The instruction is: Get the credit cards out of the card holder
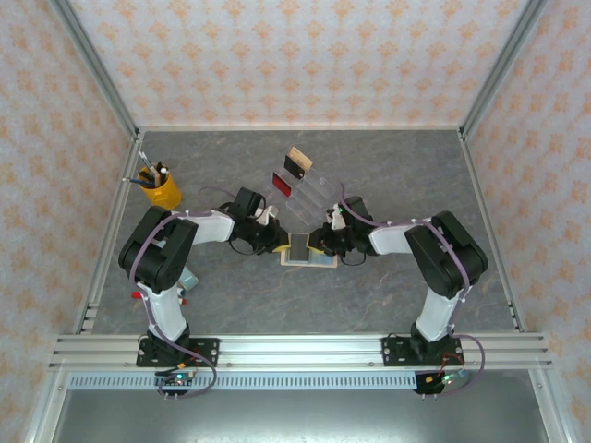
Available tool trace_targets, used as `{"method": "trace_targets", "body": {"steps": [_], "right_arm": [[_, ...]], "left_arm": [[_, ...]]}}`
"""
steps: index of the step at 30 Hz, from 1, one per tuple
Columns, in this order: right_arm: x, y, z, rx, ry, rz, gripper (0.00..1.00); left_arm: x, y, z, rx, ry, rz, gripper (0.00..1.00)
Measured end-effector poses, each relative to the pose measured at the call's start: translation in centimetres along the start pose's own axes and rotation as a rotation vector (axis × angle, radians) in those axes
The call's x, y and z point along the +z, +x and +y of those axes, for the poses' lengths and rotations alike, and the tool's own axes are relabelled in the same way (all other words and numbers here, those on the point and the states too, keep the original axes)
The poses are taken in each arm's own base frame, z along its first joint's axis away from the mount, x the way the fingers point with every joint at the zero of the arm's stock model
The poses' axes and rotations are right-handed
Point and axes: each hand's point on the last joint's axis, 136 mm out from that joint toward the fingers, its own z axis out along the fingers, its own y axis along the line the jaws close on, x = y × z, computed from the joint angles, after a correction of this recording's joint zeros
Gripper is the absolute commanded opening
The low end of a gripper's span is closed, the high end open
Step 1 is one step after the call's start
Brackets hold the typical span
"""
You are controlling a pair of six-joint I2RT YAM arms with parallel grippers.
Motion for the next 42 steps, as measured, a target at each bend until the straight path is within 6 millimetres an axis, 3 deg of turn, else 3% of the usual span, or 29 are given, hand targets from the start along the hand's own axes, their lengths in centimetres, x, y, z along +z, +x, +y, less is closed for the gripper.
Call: {"method": "trace_targets", "body": {"steps": [7, 13, 20, 42], "right_arm": [[0.0, -0.2, 0.0, 0.01, -0.011, 0.0, 0.16], [0.1, -0.3, -0.4, 0.031, -0.01, -0.008, 0.0], [-0.1, -0.3, -0.6, 0.024, -0.01, -0.024, 0.0], [-2.3, -0.1, -2.3, 0.033, 0.05, -0.05, 0.0]], "left_arm": [[0.1, -0.3, -0.1, 0.0, -0.001, 0.0, 0.06], [0.1, -0.4, -0.1, -0.002, -0.015, 0.002, 0.04], [0.0, -0.5, 0.0, 0.01, -0.031, -0.004, 0.11], [-0.1, -0.3, 0.1, 0.01, -0.035, -0.001, 0.11]]}}
